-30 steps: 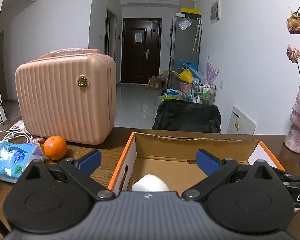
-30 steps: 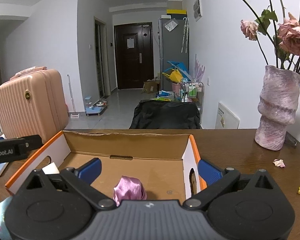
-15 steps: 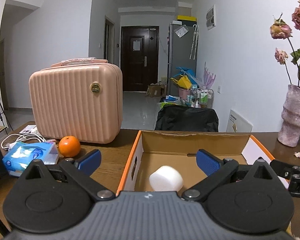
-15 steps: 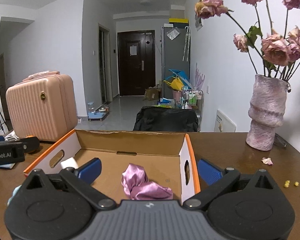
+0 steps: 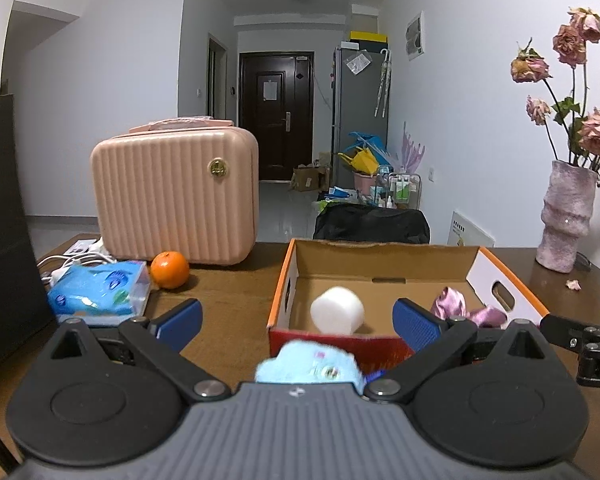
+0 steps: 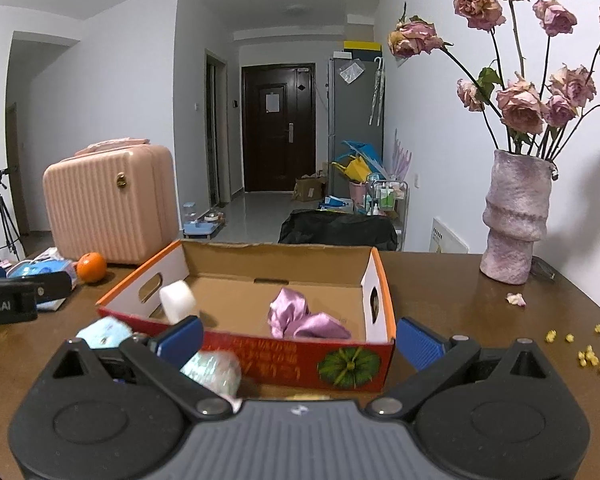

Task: Organize soft objects
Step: 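Return both tools to the pile and close the right tool on the lilac plush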

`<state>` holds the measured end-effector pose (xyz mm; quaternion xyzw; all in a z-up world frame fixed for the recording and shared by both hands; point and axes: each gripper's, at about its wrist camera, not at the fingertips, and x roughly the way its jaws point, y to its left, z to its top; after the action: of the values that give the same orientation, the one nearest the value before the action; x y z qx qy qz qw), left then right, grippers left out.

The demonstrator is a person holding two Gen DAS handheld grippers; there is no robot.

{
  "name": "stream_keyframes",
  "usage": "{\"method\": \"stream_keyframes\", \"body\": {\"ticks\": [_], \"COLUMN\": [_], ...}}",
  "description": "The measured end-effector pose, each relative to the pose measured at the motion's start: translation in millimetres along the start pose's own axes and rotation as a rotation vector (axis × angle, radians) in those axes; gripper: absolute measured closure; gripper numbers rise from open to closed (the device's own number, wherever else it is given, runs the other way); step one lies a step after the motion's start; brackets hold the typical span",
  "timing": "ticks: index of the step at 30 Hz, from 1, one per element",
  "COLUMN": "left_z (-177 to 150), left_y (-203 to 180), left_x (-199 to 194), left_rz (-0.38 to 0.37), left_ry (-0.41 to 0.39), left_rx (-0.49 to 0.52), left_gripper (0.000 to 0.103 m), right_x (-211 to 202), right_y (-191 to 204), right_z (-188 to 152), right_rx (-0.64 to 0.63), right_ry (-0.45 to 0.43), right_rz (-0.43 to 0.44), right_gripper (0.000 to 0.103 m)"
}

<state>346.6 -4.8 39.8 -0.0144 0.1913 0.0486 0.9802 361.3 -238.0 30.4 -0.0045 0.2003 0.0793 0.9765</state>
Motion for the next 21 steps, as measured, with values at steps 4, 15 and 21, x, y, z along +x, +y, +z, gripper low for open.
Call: {"method": "stream_keyframes", "body": {"ticks": [4,15,21], "left_z": [-11,-37,-51], "left_y": [6,23,30], "left_x": [-21,-67,-78], "left_rz": [0.002,-0.003,-0.007], "left_ry": [0.011,0.037,0.058], "left_rx": [0.012,0.022,0.029], "left_gripper": [0.000,0.000,0.000], "right_x": [-20,-61,-68], "right_y": [5,21,31], "right_z": [-11,-40,-56], "right_rx": [-0.005,-0.032,-0.051], "right_ry": [0.006,0.036,0.074], "right_rz": [0.003,0.015,0.024], "right_gripper": [0.000,0.000,0.000]}}
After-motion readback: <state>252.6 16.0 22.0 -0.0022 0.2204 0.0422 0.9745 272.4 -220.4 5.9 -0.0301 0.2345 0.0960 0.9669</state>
